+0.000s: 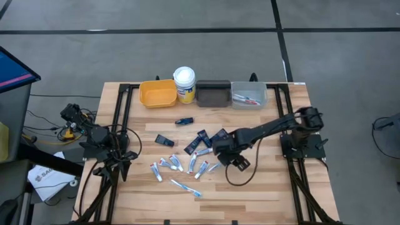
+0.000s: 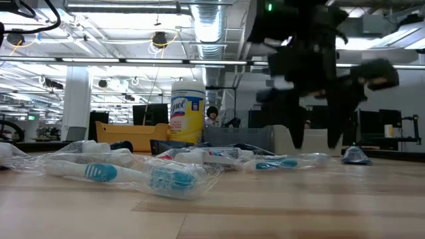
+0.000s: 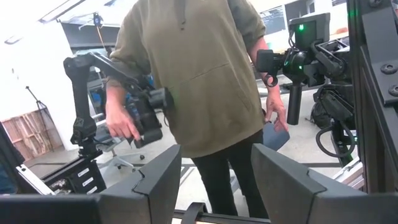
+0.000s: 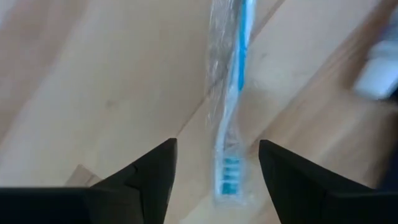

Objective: Pick & Place Travel size toiletries
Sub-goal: Put the light blue toothbrush into the gray bin

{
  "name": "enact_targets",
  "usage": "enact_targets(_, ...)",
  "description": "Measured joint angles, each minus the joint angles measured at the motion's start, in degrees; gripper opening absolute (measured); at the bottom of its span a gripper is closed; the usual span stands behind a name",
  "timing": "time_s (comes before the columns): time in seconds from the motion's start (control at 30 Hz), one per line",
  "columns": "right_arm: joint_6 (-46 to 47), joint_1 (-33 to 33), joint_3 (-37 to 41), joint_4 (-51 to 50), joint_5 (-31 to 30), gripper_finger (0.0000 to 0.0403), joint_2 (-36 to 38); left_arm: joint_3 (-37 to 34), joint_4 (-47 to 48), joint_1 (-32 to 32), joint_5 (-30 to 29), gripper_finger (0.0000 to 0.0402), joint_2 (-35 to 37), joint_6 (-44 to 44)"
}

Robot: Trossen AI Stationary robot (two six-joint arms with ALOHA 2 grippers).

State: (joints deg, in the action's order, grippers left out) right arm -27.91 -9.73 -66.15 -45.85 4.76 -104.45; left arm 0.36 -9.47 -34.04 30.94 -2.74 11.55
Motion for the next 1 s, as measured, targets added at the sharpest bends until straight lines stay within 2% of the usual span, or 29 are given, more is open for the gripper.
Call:
enact_targets(0.27, 6.5, -0.1, -0.4, 0.9, -6.0, 0.0195, -6.3, 0.0, -0.2, 0.0, 0.0, 0.0191, -0.5, 0.0)
enact_targets(0.67, 7.0, -0.1, 0.0, 2.1, -6.8, 0.0078, -5.5, 0.0, -0.5, 0.0, 0.0, 0.0191, -0.7, 0.0)
enact_targets(1.0, 7.2, 0.7, 0.3, 3.6, -8.2, 0.008, -0.2, 0.0, -0.6, 0.0, 0.0, 0.0191, -0.7, 0.0)
